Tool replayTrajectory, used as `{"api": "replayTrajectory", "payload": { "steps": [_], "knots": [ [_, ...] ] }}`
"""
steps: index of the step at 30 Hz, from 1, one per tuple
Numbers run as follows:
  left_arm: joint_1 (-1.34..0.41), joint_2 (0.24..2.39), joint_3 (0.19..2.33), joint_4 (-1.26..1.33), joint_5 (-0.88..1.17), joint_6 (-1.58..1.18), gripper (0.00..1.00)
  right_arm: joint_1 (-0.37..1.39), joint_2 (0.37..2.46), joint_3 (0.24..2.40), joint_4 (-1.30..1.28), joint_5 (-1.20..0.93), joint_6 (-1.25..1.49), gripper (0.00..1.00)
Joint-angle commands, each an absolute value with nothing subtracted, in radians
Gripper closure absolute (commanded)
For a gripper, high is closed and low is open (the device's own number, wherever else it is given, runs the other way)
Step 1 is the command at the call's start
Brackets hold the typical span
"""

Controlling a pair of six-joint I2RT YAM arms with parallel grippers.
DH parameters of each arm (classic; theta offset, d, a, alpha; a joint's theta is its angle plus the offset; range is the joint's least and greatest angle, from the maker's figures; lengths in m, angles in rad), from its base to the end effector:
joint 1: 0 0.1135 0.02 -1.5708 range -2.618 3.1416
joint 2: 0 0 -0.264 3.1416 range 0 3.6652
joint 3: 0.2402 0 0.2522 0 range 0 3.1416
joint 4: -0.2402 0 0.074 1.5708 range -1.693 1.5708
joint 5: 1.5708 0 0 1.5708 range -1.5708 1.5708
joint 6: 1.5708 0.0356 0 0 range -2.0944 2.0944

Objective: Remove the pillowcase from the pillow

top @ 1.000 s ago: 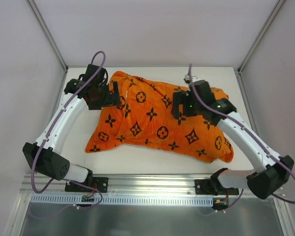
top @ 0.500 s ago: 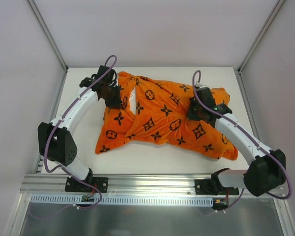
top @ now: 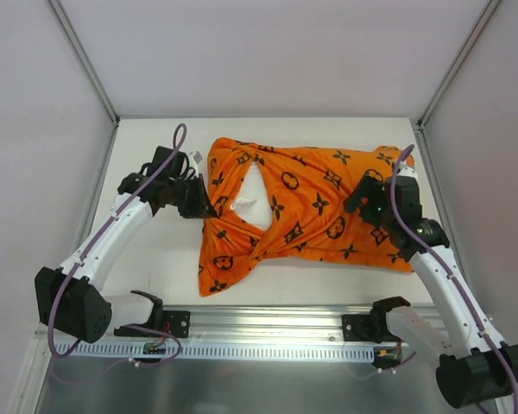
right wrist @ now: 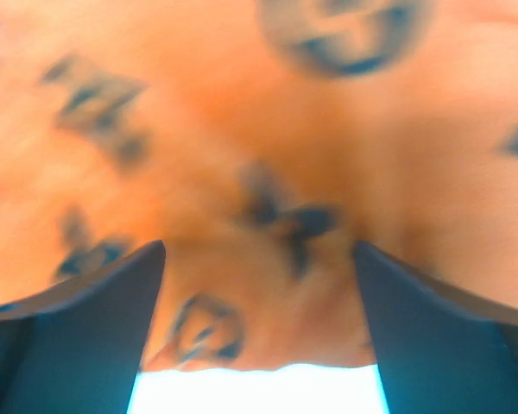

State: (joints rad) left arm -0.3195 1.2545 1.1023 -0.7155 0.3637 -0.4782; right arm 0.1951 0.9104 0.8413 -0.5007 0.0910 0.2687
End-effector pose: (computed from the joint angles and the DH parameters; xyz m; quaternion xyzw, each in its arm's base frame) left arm 0.2414 -0.0932 0.3047 -0.0111 0.9254 -0.2880 0.2462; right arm 0.1956 0.0354 0.3059 0.0541 0.8750 0.0713 0.4757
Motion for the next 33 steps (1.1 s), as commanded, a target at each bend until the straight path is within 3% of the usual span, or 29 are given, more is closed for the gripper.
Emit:
{"api": "replayTrajectory", "payload": {
  "steps": [1, 5, 6, 9, 18, 20, 21, 23, 25, 26, 27, 28, 29, 33],
  "knots": [
    [-0.311, 1.229, 1.172, -0.721, 0.396, -0.505, 0.99, 0.395, 0.854, 0.896, -0.451, 0.205, 0.290, 0.01],
    [-0.313, 1.215, 1.187, -0.721, 0.415, -0.525, 0.57, 0.605, 0.946, 1.002, -0.466, 0.238, 0.284, 0.04],
    [-0.317, 1.206, 1.189, -0.719, 0.419, -0.534, 0.34, 0.638, 0.992, 1.034, -0.468, 0.262, 0.281, 0.04],
    [-0.331, 1.183, 1.198, -0.721, 0.376, -0.541, 0.01, 0.756, 1.105, 1.121, -0.498, 0.333, 0.265, 0.04],
    [-0.451, 1.304, 1.298, -0.719, 0.227, -0.567, 0.01, 0.923, 1.373, 1.318, -0.525, 0.367, 0.293, 0.04],
    [-0.453, 1.356, 1.307, -0.719, 0.222, -0.565, 0.02, 0.923, 1.426, 1.348, -0.558, 0.367, 0.325, 0.02],
    [-0.453, 1.373, 1.304, -0.718, 0.224, -0.566, 0.08, 0.925, 1.455, 1.368, -0.574, 0.370, 0.337, 0.01],
    [-0.457, 1.407, 1.286, -0.712, 0.221, -0.572, 0.14, 0.923, 1.477, 1.374, -0.598, 0.377, 0.362, 0.08],
    [-0.457, 1.430, 1.266, -0.709, 0.212, -0.571, 0.43, 0.923, 1.496, 1.370, -0.609, 0.402, 0.362, 0.27],
    [-0.457, 1.433, 1.262, -0.710, 0.209, -0.571, 0.57, 0.923, 1.496, 1.368, -0.621, 0.425, 0.374, 0.42],
    [-0.457, 1.434, 1.258, -0.709, 0.207, -0.572, 0.74, 0.919, 1.493, 1.359, -0.624, 0.452, 0.380, 0.59],
    [-0.459, 1.433, 1.253, -0.710, 0.213, -0.575, 1.00, 0.914, 1.470, 1.333, -0.623, 0.490, 0.385, 0.90],
    [-0.457, 1.430, 1.252, -0.710, 0.219, -0.572, 1.00, 0.905, 1.450, 1.316, -0.623, 0.506, 0.391, 0.99],
    [-0.414, 1.358, 1.220, -0.710, 0.239, -0.557, 1.00, 0.772, 1.287, 1.209, -0.617, 0.532, 0.420, 0.99]
  ]
}}
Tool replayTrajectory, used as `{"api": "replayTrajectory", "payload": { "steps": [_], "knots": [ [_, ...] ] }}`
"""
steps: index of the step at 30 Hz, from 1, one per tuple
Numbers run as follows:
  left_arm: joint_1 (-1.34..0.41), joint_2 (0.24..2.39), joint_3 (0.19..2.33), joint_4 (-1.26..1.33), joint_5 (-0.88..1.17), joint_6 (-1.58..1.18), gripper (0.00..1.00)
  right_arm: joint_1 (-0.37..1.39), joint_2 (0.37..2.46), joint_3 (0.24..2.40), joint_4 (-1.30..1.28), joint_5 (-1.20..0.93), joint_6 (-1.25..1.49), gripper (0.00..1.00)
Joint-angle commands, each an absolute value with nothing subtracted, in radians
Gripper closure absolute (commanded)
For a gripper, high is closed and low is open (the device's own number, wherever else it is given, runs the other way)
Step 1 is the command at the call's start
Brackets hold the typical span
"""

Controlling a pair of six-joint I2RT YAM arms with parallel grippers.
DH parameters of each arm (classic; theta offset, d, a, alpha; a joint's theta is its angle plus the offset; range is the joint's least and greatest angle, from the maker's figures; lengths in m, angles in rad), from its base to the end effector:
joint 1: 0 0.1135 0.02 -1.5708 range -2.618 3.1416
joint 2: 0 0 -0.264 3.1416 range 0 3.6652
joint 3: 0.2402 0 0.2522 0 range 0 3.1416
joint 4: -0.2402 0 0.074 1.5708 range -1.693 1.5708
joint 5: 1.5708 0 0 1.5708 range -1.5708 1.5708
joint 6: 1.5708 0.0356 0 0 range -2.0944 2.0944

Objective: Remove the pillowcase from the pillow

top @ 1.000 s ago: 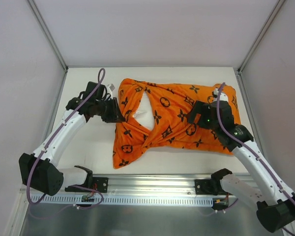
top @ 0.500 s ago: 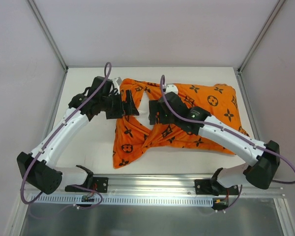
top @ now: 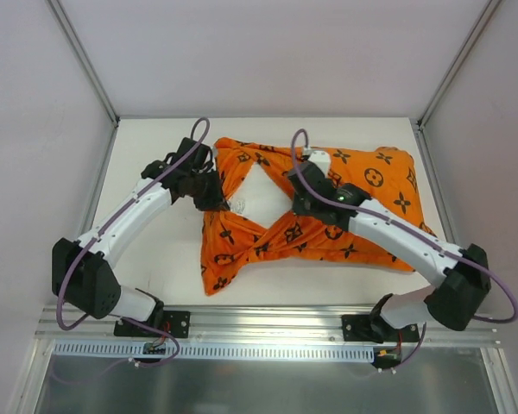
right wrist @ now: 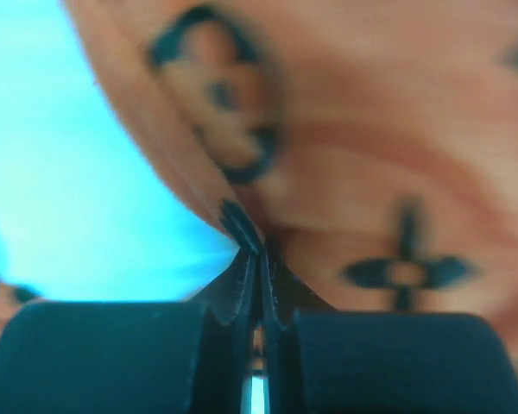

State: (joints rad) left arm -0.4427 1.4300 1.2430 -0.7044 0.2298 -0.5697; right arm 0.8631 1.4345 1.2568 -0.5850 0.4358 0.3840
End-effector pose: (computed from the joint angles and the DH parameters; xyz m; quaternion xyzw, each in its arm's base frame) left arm 0.2704 -0.1372 0.3038 -0.0213 0.9372 -0.2550 0.2371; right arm 0.2147 0.2278 0.3174 -0.1304 0.8923 0.0628 0.4277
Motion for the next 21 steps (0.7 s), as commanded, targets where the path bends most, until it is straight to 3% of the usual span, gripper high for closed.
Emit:
{"api": "replayTrajectory", "payload": {
  "steps": [1, 9, 17, 21],
  "knots": [
    [-0.402, 1.315, 1.195, -0.710, 0.226, -0.546, 1.00, 0.744, 1.246, 1.165, -0.617, 0.543, 0.420, 0.99],
    [-0.321, 1.229, 1.095, -0.709, 0.179, -0.535, 1.00, 0.543, 0.901, 0.941, -0.612, 0.519, 0.480, 0.99],
    [-0.318, 1.262, 0.847, -0.571, 0.296, -0.617, 1.00, 0.552, 0.927, 0.788, -0.586, 0.391, 0.529, 0.99],
    [-0.319, 1.331, 0.789, -0.496, 0.327, -0.627, 1.00, 0.719, 0.930, 0.885, -0.610, 0.486, 0.462, 0.33]
  ]
}}
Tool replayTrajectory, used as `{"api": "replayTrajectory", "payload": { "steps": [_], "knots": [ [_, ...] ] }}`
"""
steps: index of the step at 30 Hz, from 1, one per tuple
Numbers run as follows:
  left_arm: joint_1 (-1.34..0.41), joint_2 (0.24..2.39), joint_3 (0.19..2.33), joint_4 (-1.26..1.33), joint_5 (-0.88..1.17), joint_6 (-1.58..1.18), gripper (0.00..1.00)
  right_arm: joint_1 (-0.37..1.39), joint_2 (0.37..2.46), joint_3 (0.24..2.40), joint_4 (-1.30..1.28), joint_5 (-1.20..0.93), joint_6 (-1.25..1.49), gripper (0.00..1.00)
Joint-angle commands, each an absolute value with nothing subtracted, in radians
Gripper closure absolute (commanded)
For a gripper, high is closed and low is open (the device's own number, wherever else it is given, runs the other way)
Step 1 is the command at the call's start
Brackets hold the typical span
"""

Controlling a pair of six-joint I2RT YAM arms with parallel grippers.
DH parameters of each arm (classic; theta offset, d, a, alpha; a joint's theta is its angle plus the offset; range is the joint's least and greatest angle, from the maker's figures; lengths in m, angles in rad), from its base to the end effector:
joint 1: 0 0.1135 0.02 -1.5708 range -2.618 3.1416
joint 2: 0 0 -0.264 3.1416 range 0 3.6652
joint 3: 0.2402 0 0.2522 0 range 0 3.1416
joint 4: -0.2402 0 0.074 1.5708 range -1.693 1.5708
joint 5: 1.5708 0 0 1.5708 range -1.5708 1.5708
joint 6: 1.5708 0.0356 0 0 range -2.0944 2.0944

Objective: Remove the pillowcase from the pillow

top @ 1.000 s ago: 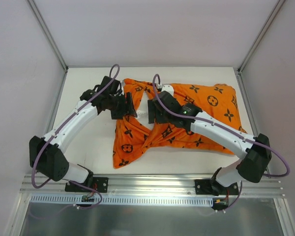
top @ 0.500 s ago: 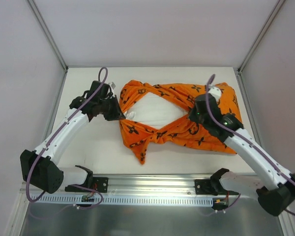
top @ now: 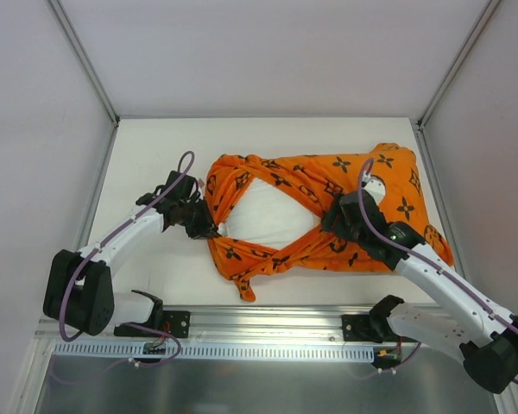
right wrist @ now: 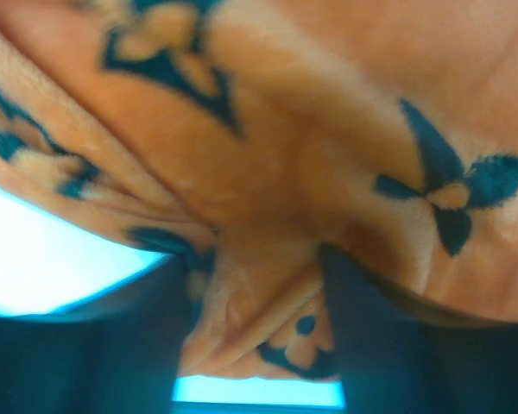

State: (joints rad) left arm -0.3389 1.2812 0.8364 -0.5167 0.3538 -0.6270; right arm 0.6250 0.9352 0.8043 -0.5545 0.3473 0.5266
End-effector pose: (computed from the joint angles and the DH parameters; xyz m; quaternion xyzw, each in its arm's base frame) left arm 0.2345 -0.0957 0.2272 -0.0826 0.9369 -0.2858 0.1835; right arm 0.1670 0.1055 0.2854 0.0302 0.8926 0.0988 0.4389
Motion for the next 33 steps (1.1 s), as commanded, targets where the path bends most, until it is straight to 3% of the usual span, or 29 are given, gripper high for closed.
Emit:
{"api": "replayTrajectory", "payload": {
  "steps": [1, 4, 6, 15, 28, 30, 31, 32, 33],
  "knots": [
    [-0.319, 1.347, 0.781, -0.489, 0.340, -0.626, 1.00, 0.767, 0.943, 0.926, -0.639, 0.586, 0.453, 0.27],
    [-0.319, 1.336, 0.772, -0.473, 0.351, -0.626, 1.00, 0.923, 1.049, 1.125, -0.740, 0.720, 0.393, 0.11],
    [-0.318, 1.322, 0.772, -0.468, 0.351, -0.621, 1.00, 1.022, 1.152, 1.250, -0.767, 0.767, 0.370, 0.06],
    [-0.319, 1.279, 0.764, -0.466, 0.360, -0.618, 1.00, 1.212, 1.621, 1.578, -0.730, 0.612, 0.284, 0.04],
    [-0.319, 1.207, 0.710, -0.466, 0.388, -0.606, 1.00, 1.123, 1.917, 1.601, -0.707, 0.526, 0.439, 0.01],
    [-0.318, 1.197, 0.704, -0.468, 0.391, -0.606, 1.00, 1.108, 1.937, 1.615, -0.709, 0.514, 0.428, 0.67],
    [-0.319, 1.193, 0.704, -0.466, 0.396, -0.606, 1.00, 1.106, 1.939, 1.620, -0.707, 0.512, 0.429, 0.93],
    [-0.319, 1.190, 0.701, -0.468, 0.402, -0.606, 1.00, 1.100, 1.933, 1.627, -0.707, 0.511, 0.431, 0.99],
    [-0.319, 1.186, 0.698, -0.468, 0.408, -0.607, 1.00, 1.097, 1.924, 1.632, -0.707, 0.505, 0.426, 0.99]
  ]
}}
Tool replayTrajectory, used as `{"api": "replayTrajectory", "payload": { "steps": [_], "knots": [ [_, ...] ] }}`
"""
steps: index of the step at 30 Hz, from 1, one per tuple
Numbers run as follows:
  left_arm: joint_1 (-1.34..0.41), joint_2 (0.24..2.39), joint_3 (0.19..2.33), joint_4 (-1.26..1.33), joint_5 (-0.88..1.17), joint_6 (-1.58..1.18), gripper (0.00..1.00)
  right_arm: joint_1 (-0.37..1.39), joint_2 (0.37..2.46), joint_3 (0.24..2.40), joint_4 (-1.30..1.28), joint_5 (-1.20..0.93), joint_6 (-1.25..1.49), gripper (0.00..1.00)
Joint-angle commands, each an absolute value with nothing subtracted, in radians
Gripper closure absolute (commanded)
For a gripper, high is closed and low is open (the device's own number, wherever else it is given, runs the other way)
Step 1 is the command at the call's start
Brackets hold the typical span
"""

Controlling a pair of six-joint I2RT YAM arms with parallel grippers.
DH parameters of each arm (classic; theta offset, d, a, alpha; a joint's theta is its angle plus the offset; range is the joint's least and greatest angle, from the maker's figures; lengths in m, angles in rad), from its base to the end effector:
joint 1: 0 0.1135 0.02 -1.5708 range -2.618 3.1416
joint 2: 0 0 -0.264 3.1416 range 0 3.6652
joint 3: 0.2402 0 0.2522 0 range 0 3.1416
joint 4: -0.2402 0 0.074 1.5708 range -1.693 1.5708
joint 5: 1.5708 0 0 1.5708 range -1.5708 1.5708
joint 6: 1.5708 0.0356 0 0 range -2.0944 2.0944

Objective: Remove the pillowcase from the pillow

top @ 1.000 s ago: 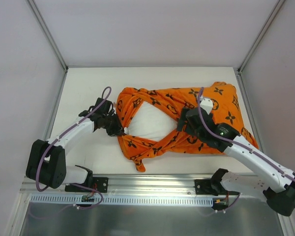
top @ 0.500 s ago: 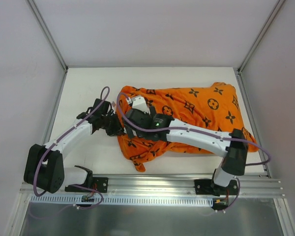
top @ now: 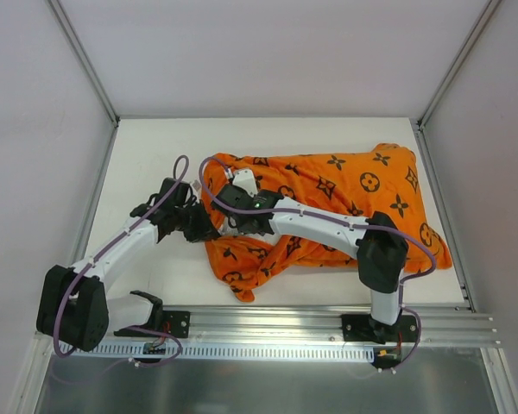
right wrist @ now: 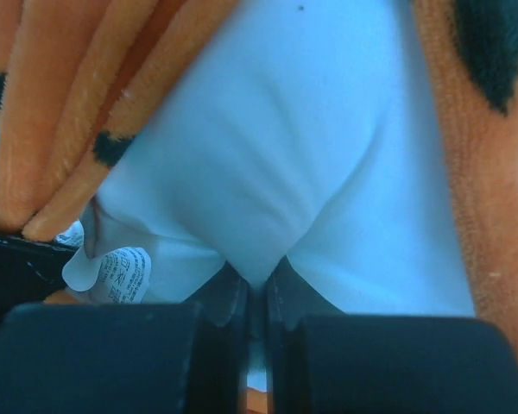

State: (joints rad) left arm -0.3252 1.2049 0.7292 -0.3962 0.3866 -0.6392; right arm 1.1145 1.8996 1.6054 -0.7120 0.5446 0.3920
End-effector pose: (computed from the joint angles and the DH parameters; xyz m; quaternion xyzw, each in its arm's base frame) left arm 0.2228 -0.0893 0.2193 -0.0792 0.9210 -0.3157 0.2140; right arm 0.1985 0.3626 0.2615 -0.2569 0.8918 -0.0049 0.3724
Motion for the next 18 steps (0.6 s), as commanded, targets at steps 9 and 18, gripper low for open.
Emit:
{"api": "replayTrajectory", "payload": {
  "steps": [9, 18],
  "knots": [
    [-0.327, 1.178, 0.701, -0.465, 0.472, -0.607, 1.00, 0.959, 1.764, 1.832, -0.664, 0.523, 0.368, 0.99],
    [-0.394, 1.119, 0.695, -0.466, 0.498, -0.630, 1.00, 0.767, 1.822, 2.065, -0.695, 0.571, 0.361, 0.99]
  ]
}}
